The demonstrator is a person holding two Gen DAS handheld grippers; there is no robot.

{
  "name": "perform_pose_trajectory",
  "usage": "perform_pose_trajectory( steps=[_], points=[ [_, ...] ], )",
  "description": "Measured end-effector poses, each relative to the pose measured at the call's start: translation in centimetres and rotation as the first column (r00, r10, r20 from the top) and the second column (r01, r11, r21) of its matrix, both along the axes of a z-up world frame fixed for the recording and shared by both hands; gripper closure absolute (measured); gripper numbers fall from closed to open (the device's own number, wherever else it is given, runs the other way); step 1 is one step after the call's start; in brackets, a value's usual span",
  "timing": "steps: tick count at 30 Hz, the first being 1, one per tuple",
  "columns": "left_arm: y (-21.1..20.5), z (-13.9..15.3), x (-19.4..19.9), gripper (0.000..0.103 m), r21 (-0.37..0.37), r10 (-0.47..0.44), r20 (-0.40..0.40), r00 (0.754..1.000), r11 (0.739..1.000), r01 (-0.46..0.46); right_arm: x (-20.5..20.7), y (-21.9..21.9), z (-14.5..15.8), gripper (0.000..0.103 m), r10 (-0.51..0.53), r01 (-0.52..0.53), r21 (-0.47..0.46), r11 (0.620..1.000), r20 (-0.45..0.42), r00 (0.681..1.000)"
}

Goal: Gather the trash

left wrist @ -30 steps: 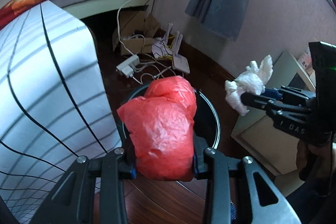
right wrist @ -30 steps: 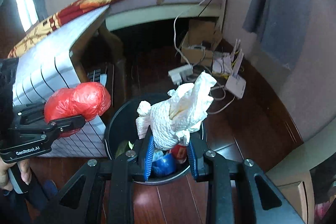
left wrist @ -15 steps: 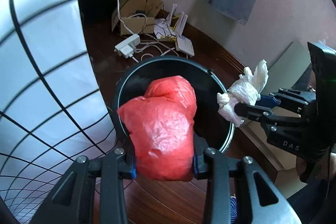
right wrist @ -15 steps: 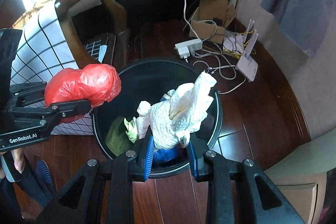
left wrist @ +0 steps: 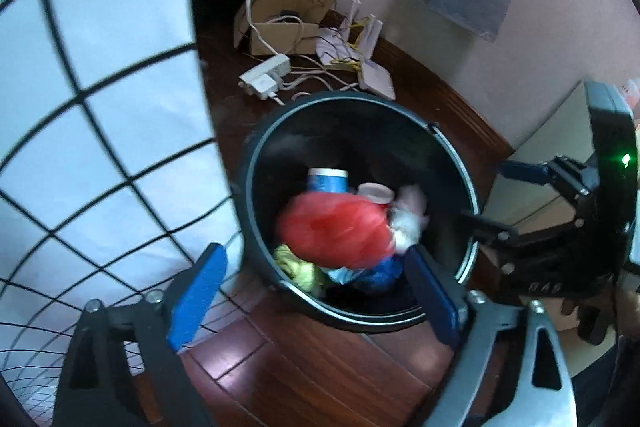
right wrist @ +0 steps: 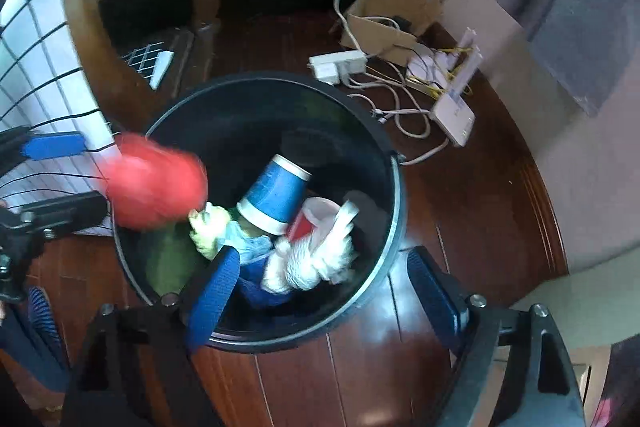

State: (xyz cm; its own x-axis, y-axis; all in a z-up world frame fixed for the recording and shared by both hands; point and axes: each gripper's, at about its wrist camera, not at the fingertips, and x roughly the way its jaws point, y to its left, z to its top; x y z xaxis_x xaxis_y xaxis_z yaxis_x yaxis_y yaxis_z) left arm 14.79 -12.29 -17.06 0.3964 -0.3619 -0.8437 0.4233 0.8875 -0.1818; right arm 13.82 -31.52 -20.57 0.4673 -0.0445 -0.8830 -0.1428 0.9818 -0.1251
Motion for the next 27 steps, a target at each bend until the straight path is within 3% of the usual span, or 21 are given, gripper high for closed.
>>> perform_pose_trajectory(
  steps=[2, 16, 27],
  points=[
    [0.6, 0.3, -0.1, 0.005, 0.009, 0.022, 0.022, 0.999, 1.0, -0.023, 0.0, -0.1, 0.4, 0.0, -0.009, 0.009, 0.005, 1.0, 0.009, 1.0],
    [2.4, 1.5, -0.2, 0.003, 0.057, 0.093, 0.089, 0.992, 0.994, -0.098, -0.1, 1.4, 2.8, 0.0, 0.004, -0.006, 0.031, 0.999, 0.059, 0.998],
    [4.0, 3.6, -1.5, 0.003, 0.049, 0.121, 0.127, 0.985, 0.991, -0.128, -0.6, 2.3, 4.5, 0.0, 0.014, -0.019, 0.052, 0.998, 0.089, 0.996]
  ],
)
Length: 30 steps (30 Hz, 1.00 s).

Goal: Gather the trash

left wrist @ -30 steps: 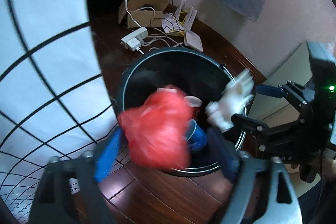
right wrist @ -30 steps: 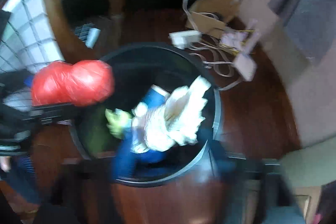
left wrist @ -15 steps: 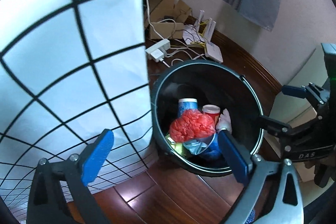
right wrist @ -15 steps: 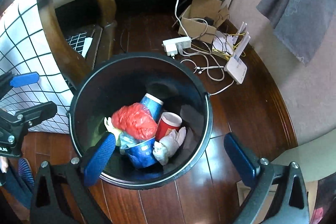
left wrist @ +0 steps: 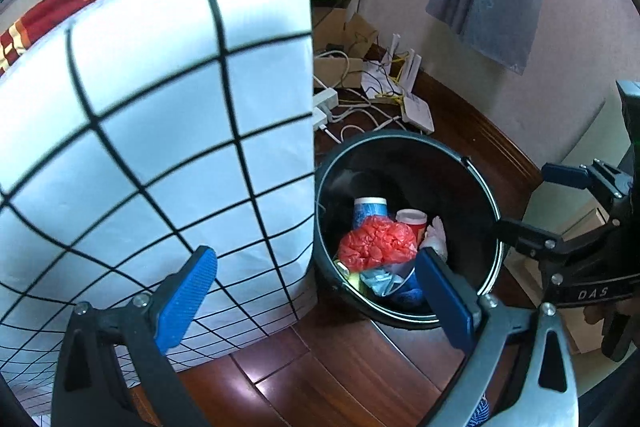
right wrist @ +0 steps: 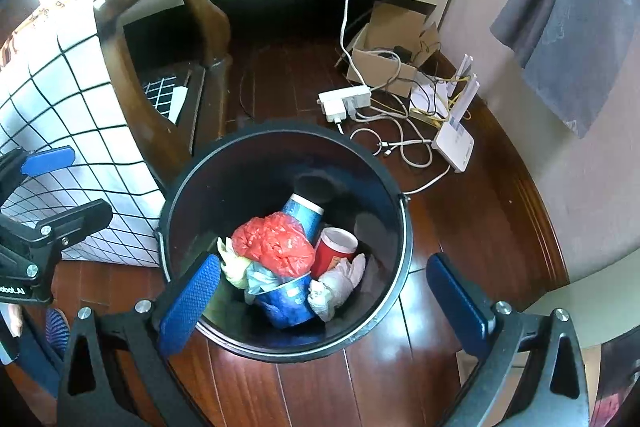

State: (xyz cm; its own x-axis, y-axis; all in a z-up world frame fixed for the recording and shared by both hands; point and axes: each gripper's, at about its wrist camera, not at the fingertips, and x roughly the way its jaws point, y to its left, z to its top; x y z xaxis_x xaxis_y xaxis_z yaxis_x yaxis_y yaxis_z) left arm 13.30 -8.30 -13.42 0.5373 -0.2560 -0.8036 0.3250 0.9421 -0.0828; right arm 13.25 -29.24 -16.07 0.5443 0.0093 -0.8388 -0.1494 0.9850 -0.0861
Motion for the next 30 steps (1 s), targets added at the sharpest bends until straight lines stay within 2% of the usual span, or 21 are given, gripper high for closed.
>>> perform_pose_trajectory(
  steps=[7, 16, 24, 30],
  points=[
    [0.7, 2.4, -0.5, 0.003, -0.012, 0.025, 0.035, 0.999, 1.0, -0.024, -0.7, 1.9, 2.6, 0.0, 0.044, -0.044, -0.002, 0.999, 0.062, 0.997],
    [2.0, 4.9, -1.9, 0.003, -0.003, 0.048, 0.083, 0.995, 0.999, -0.048, -1.9, 3.2, 6.0, 0.0, 0.053, -0.055, 0.015, 0.998, 0.116, 0.992],
    [3.3, 8.4, -4.6, 0.003, 0.012, 0.055, 0.142, 0.988, 0.998, -0.057, -4.5, 4.4, 10.8, 0.0, 0.029, -0.024, -0.029, 0.999, 0.184, 0.983],
    [4.3, 10.8, -6.1, 0.003, 0.008, 0.061, 0.163, 0.985, 0.998, -0.063, -6.4, 4.9, 13.6, 0.0, -0.015, 0.013, 0.013, 1.0, 0.183, 0.983]
  ],
)
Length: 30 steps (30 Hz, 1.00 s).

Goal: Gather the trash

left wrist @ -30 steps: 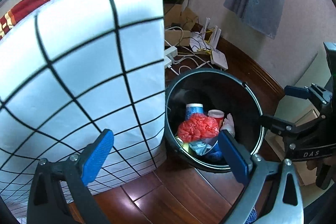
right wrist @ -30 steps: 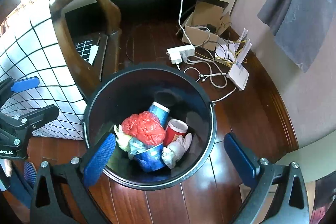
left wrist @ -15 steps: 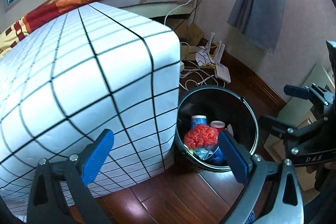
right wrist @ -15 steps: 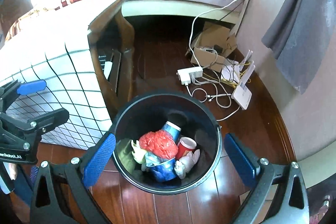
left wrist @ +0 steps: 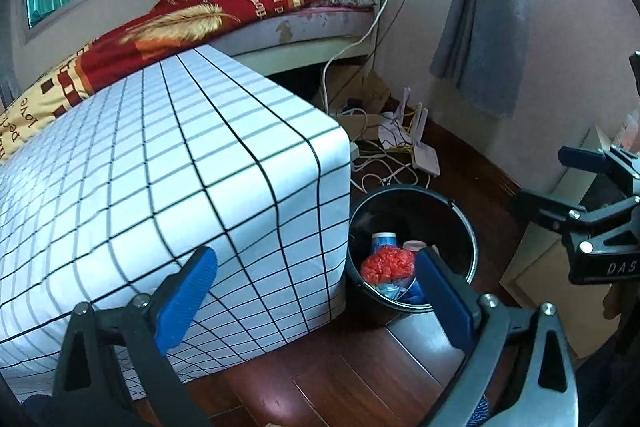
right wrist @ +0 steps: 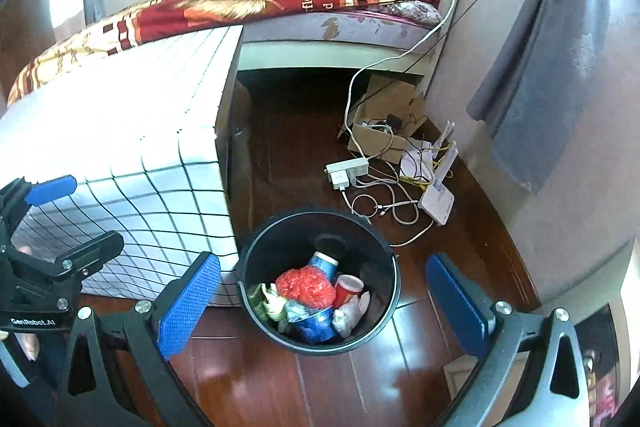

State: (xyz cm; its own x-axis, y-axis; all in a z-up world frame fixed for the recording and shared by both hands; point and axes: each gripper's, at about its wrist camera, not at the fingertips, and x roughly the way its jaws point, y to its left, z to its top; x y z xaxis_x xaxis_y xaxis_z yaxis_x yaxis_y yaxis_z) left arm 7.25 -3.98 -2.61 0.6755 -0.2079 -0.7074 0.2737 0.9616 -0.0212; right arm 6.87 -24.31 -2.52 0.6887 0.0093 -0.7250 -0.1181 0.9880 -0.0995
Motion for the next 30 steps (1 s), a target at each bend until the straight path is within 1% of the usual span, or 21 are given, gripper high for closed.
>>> perform_pose_trajectory(
  steps=[8, 11, 16, 20, 23, 30],
  points=[
    [1.0, 2.8, -1.8, 0.003, -0.014, 0.029, 0.045, 0.999, 1.0, -0.028, -2.8, 1.2, 3.9, 0.0, -0.001, 0.0, 0.011, 1.0, 0.038, 0.999],
    [1.2, 4.0, -2.5, 0.003, -0.022, 0.028, 0.062, 0.998, 0.999, -0.027, -3.9, 1.7, 5.4, 0.0, 0.0, 0.0, 0.007, 1.0, 0.062, 0.998],
    [1.3, 5.7, -4.2, 0.003, -0.051, 0.005, 0.083, 0.997, 0.999, -0.001, -5.5, 2.2, 7.5, 0.0, -0.002, 0.001, 0.013, 1.0, 0.092, 0.996],
    [1.1, 7.4, -5.6, 0.003, -0.051, -0.016, 0.125, 0.992, 0.998, 0.022, -6.9, 2.3, 8.9, 0.0, -0.015, 0.014, 0.013, 1.0, 0.116, 0.993],
    [1.2, 8.4, -6.4, 0.003, -0.036, -0.002, 0.159, 0.987, 0.999, 0.008, -7.8, 2.0, 9.8, 0.0, -0.033, 0.03, 0.022, 0.999, 0.137, 0.99],
    [1.8, 10.1, -7.9, 0.003, -0.069, -0.006, 0.19, 0.982, 0.997, 0.02, -9.9, 1.7, 11.6, 0.0, -0.052, 0.047, 0.035, 0.998, 0.172, 0.984]
  ],
)
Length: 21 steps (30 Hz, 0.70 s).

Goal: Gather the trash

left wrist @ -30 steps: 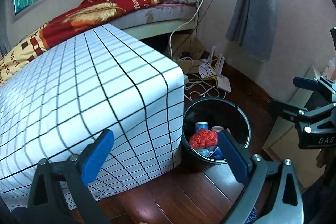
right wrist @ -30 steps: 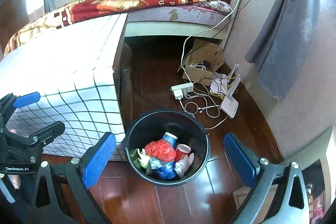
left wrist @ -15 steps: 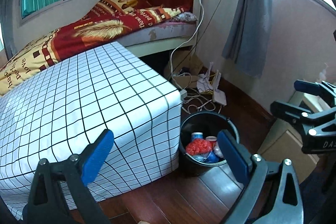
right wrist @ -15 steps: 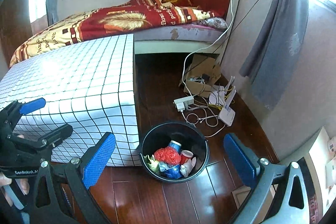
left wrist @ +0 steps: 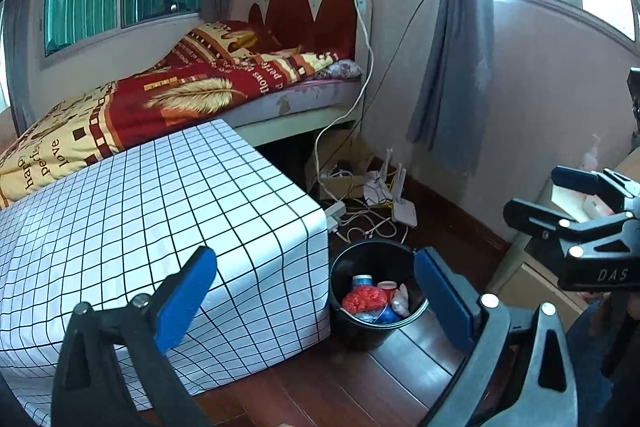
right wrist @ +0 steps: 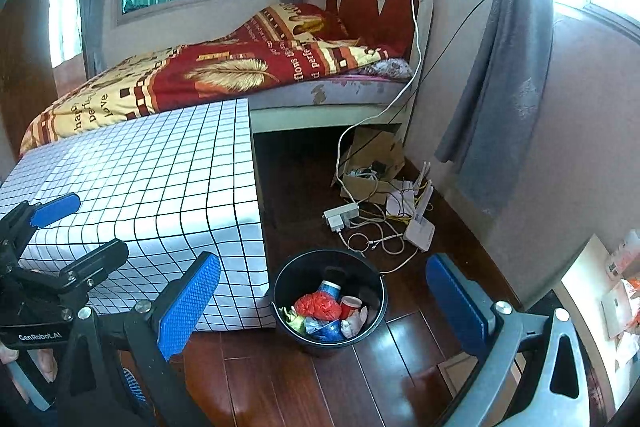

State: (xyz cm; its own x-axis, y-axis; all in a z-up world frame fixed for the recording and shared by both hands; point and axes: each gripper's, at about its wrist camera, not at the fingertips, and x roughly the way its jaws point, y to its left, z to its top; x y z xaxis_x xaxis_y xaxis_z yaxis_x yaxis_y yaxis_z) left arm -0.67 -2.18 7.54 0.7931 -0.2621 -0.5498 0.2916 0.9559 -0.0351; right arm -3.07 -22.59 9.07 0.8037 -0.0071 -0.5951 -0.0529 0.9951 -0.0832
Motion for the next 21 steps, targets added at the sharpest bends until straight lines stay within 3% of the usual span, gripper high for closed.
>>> perform_pose_trajectory(
  steps=[9, 21],
  points=[
    [0.9, 1.9, -1.5, 0.002, -0.02, 0.022, 0.046, 0.999, 1.0, -0.021, -1.8, 0.7, 1.7, 0.0, 0.017, -0.017, 0.003, 1.0, 0.047, 0.999],
    [0.9, 2.2, -1.6, 0.001, -0.035, 0.017, 0.054, 0.998, 0.999, -0.015, -2.3, 0.3, 2.2, 0.0, 0.004, -0.005, 0.003, 1.0, 0.058, 0.998]
  ],
)
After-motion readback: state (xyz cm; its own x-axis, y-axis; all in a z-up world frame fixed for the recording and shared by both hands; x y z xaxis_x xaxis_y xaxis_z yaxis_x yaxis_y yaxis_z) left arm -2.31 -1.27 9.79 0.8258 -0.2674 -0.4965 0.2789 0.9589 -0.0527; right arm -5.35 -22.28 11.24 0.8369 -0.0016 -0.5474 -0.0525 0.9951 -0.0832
